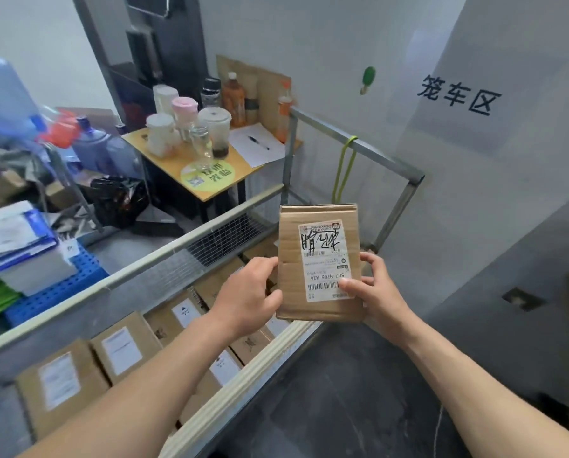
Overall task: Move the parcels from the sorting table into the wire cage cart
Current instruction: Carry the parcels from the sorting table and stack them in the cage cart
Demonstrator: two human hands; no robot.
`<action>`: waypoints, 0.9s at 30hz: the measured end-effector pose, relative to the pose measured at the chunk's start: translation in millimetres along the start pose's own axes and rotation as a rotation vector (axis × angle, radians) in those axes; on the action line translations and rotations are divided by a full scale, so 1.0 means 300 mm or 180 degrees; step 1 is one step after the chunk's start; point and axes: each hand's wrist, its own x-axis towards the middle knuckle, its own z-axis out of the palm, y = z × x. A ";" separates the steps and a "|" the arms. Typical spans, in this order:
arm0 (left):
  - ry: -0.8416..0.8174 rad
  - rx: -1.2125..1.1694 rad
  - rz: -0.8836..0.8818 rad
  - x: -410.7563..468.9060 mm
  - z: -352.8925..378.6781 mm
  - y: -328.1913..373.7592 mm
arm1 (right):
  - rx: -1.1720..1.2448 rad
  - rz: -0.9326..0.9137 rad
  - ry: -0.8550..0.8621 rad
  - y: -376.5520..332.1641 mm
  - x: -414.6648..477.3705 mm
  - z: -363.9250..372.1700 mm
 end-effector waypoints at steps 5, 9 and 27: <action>0.0041 0.0319 -0.0126 -0.005 -0.158 -0.201 | -0.0137 0.0047 -0.0160 -0.038 0.112 0.228; 0.0105 0.0583 -0.0419 -0.035 -0.252 -0.354 | -0.0158 0.0076 -0.0287 -0.037 0.178 0.382; 0.0318 0.0595 -0.1989 -0.259 -0.263 -0.820 | -0.0808 0.0801 -0.1523 0.195 0.523 0.850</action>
